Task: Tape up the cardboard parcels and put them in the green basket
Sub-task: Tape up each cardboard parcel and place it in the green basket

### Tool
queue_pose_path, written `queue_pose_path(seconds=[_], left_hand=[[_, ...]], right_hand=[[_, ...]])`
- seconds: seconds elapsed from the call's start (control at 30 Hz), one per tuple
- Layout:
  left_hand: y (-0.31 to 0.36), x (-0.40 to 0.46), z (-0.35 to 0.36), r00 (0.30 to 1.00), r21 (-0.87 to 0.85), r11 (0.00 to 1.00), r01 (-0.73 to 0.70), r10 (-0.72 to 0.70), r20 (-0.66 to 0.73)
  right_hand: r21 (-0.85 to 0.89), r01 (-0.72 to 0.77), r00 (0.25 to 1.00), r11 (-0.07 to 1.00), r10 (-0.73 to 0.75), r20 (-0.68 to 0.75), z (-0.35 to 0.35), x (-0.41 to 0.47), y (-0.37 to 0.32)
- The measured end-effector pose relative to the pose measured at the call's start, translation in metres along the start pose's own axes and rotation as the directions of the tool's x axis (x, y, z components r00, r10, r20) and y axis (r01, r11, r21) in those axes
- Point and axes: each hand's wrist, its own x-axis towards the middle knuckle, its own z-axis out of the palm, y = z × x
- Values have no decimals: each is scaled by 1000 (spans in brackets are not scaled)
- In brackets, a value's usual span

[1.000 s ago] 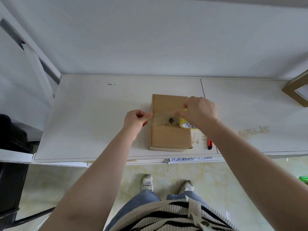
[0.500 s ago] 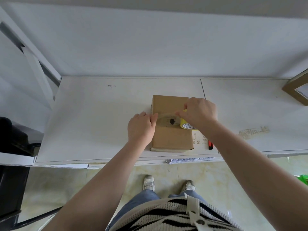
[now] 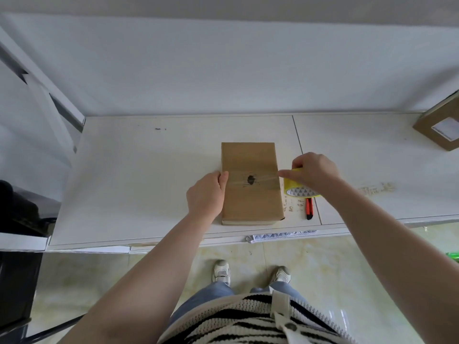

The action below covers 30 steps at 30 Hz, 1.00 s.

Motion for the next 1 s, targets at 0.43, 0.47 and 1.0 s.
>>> queue_pose_path(seconds=[0.43,0.47,1.0], left_hand=[[-9,6,-11,895,-396,884,249,-54,443],[-13,6,-17,853,-440,837,326,-59,519],[77,10,23,967,411,879,-243,254,30]], right_hand=[[209,13,996,978,-31,83,26,14,17],[195,16,995,981,-35,92,25,15,17],[142,37,993,989,-52,104,26,18,16]])
